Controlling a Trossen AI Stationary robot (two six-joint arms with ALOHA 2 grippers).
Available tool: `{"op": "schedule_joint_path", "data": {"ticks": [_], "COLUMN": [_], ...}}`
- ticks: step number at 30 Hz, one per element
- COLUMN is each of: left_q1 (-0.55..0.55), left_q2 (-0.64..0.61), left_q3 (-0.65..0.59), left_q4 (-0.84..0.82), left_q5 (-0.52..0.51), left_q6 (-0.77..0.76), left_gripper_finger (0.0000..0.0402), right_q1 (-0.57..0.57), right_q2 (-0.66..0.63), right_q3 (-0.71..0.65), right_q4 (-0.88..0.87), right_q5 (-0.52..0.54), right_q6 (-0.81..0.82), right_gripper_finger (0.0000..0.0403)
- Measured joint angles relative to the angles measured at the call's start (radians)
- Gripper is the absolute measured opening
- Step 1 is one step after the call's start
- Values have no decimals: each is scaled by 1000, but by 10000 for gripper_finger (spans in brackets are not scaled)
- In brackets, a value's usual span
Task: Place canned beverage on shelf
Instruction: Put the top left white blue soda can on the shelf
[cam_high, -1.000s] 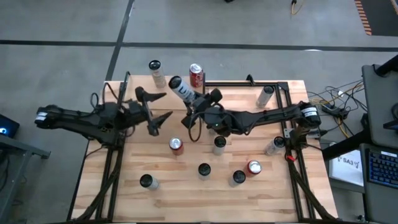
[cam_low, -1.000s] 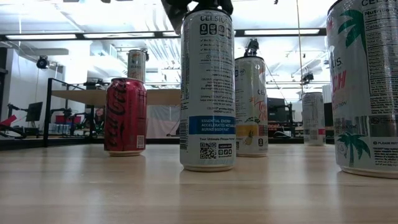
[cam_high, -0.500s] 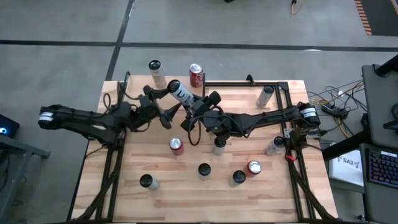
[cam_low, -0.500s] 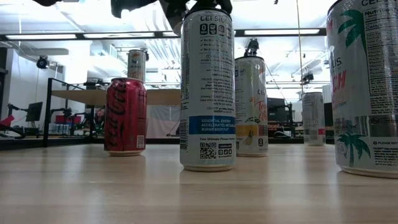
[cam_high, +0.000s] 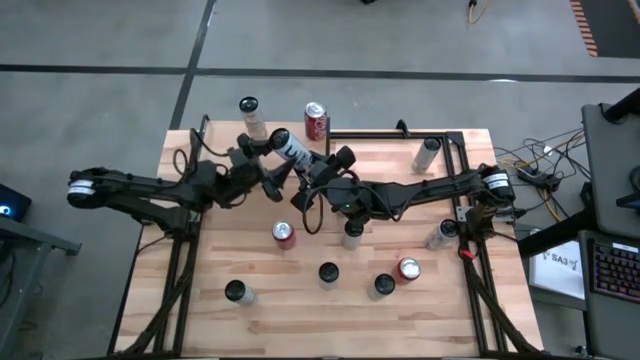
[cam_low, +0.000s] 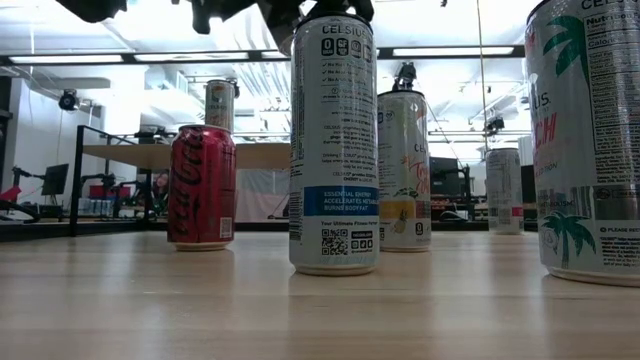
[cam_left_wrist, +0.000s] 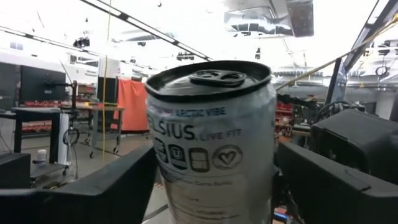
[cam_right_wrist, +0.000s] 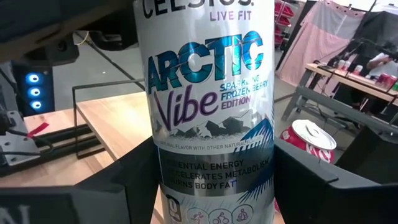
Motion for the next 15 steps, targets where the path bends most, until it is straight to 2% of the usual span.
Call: {"op": "schedule_joint_path", "data": {"ticks": [6, 9, 15], "left_q1": [7, 7, 7], "left_q2": [-4, -5, -12], "left_q3": [0, 0, 0], "left_q4": [-4, -7, -23], "left_q5": [2, 3, 8], "left_q6": [-1, -1, 7], "left_gripper_finger": [230, 230, 230], "right_q1": [0, 0, 0], "right_q2": [0, 0, 0], "right_q3": [0, 0, 0], "right_q4": [0, -1, -2], "right_q5": [-1, -1, -8], "right_q6": [-6, -5, -7], "right_gripper_finger": [234, 238, 300]}}
